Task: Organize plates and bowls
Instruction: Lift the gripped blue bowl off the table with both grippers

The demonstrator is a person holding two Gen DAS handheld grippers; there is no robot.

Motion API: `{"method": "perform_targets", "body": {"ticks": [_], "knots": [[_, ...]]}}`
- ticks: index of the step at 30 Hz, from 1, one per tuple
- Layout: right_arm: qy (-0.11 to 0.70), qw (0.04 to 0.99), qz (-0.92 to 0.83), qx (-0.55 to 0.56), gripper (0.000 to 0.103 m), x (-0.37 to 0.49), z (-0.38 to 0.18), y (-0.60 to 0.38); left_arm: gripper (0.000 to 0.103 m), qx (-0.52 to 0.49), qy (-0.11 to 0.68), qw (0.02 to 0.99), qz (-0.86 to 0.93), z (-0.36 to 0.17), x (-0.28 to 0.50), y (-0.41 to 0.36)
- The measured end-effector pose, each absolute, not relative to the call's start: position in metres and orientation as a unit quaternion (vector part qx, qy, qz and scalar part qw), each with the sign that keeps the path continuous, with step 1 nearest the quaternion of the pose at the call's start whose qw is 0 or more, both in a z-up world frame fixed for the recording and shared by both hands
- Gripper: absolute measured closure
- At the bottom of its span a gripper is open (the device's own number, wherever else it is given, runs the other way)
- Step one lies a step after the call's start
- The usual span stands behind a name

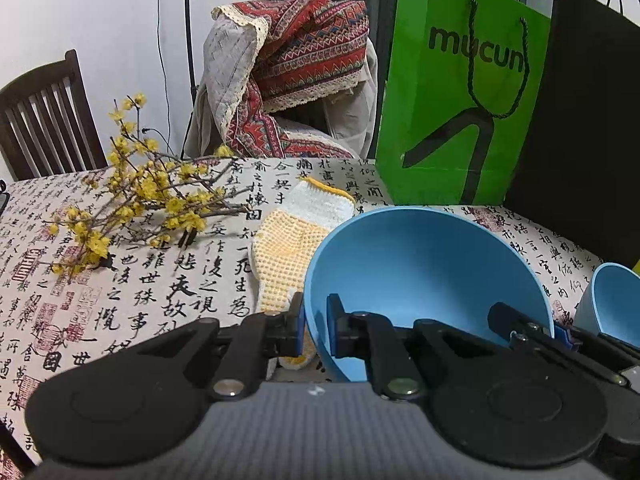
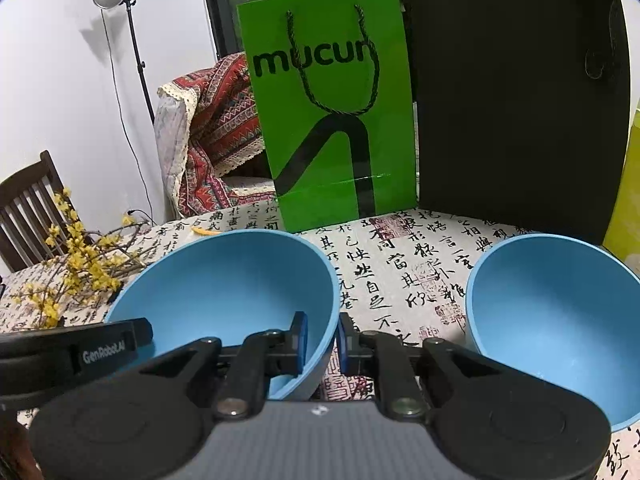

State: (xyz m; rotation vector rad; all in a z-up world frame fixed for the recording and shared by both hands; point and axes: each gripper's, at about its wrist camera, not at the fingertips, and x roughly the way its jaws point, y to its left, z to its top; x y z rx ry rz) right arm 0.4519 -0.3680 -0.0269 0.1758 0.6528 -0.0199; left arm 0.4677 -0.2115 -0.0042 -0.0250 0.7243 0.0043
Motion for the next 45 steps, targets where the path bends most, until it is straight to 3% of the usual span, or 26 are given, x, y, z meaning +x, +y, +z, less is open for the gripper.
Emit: {"method": "perform_targets", "body": {"ticks": [45], "knots": [[0.287, 0.953, 0.002, 0.100, 0.090, 0.368, 0.037, -0.327, 0.091, -0.020, 0.290, 0.957, -0.011, 0.061, 0.369, -0.162]]}}
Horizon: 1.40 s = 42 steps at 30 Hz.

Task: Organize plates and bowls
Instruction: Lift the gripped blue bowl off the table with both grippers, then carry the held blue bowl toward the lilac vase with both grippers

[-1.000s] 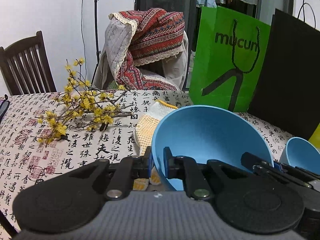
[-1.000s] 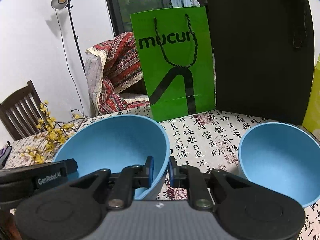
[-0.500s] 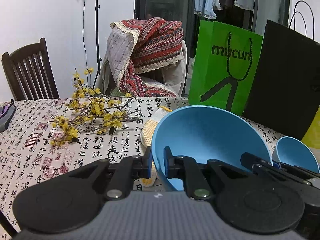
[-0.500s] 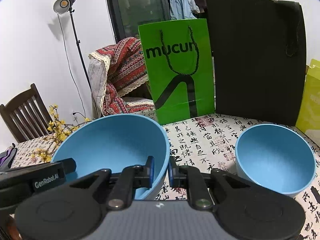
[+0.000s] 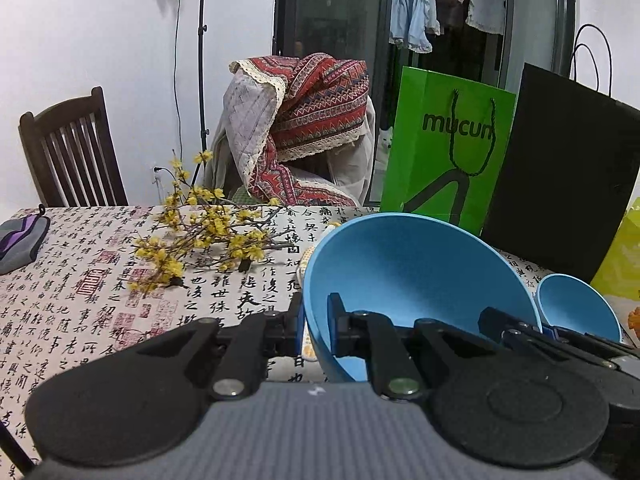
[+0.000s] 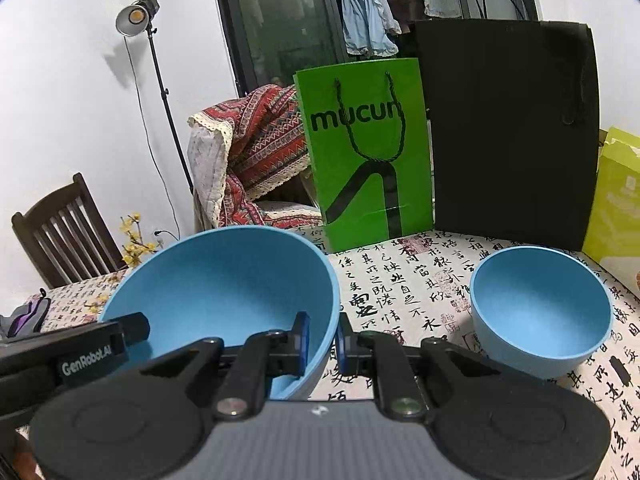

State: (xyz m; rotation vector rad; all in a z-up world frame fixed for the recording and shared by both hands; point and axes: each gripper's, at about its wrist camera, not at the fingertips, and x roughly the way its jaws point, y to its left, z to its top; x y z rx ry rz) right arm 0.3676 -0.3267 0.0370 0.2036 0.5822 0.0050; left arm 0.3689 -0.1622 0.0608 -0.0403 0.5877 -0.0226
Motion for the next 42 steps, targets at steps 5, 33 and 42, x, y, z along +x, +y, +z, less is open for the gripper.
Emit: {"method": "perform_targets", "body": {"ticks": [5, 33, 42], "knots": [[0.280, 0.956, 0.005, 0.090, 0.090, 0.354, 0.043, -0.317, 0.091, -0.017, 0.282, 0.959, -0.010, 0.066, 0.353, -0.154], [0.243, 0.967, 0.012, 0.079, 0.092, 0.264, 0.059, -0.259, 0.091, -0.052, 0.258, 0.965, -0.001, 0.075, 0.259, -0.089], [0.245, 0.966, 0.027, 0.079, 0.091, 0.244, 0.058, -0.238, 0.091, -0.049, 0.250, 0.967, 0.010, 0.081, 0.237, -0.068]]}}
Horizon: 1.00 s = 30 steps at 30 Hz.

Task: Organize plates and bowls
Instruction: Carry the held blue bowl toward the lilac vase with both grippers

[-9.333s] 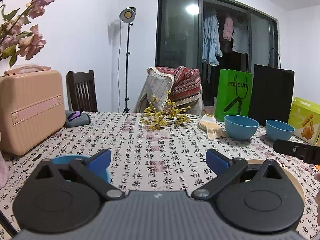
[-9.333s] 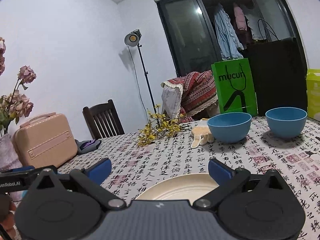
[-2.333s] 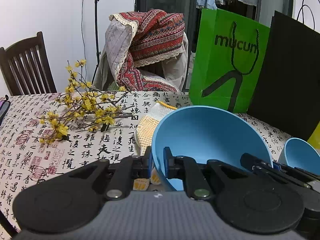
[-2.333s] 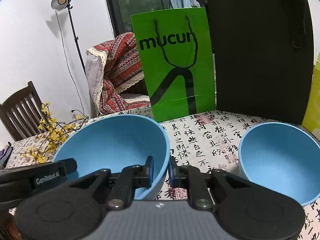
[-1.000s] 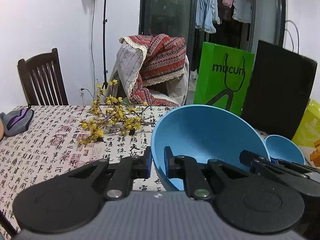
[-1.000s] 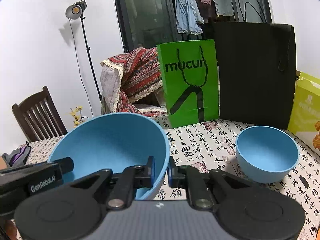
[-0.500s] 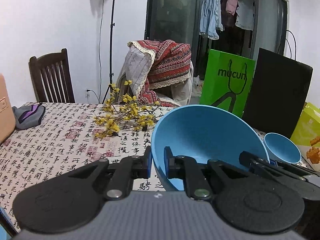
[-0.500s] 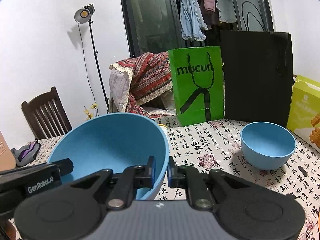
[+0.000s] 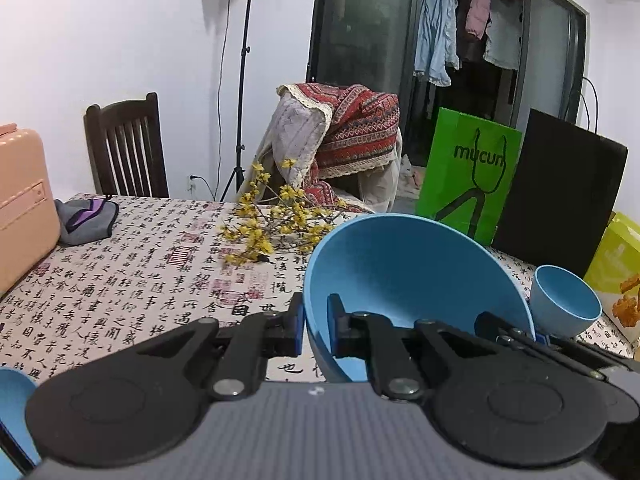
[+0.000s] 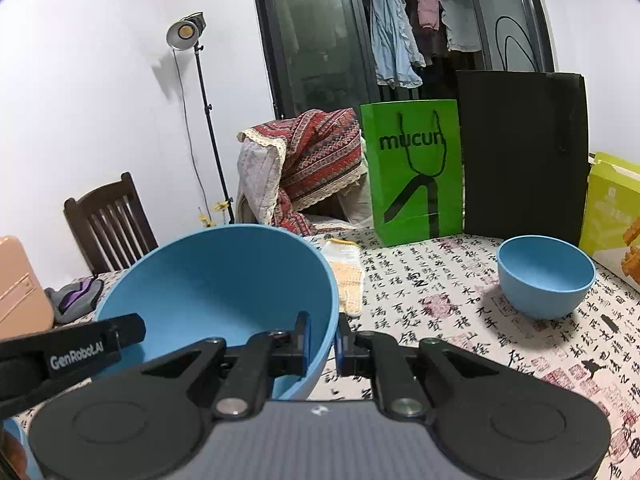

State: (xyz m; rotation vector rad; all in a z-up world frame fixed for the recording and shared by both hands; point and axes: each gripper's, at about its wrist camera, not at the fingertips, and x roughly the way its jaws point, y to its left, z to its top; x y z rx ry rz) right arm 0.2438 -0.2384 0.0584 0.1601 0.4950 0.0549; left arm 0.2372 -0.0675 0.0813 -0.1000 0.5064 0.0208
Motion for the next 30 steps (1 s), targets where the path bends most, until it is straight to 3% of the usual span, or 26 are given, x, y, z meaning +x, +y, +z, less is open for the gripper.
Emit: {"method": "perform_targets", "body": {"ticks": [30], "knots": [[0.239, 0.964, 0.089, 0.070, 0.091, 0.196, 0.060, -0.165, 0.092, -0.070, 0.223, 0.970, 0.066, 0.093, 0.174, 0.004]]}}
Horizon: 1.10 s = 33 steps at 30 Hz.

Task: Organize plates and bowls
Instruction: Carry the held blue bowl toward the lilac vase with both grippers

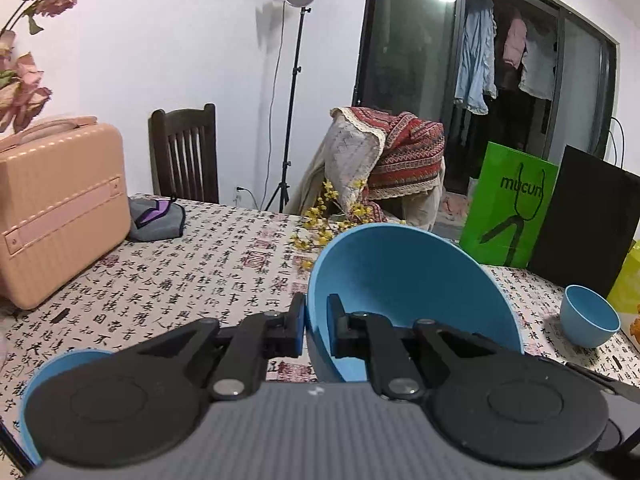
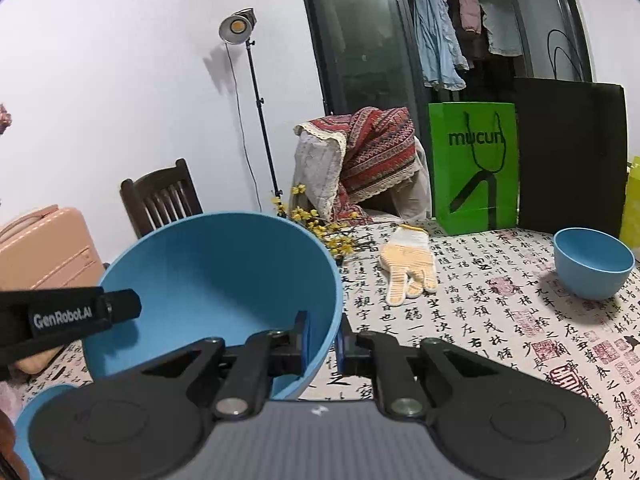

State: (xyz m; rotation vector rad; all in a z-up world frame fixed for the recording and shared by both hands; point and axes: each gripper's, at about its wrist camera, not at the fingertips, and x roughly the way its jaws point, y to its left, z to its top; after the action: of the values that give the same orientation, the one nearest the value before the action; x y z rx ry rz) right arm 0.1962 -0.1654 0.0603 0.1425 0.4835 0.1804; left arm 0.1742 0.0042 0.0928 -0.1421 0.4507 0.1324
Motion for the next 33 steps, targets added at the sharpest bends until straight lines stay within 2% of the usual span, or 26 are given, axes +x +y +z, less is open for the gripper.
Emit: {"method": "perform_targets", "body": {"ticks": [33], "knots": [[0.242, 0.960, 0.128, 0.063, 0.090, 0.173, 0.058, -0.112, 0.092, -0.087, 0.211, 0.969, 0.096, 0.089, 0.146, 0.054]]}}
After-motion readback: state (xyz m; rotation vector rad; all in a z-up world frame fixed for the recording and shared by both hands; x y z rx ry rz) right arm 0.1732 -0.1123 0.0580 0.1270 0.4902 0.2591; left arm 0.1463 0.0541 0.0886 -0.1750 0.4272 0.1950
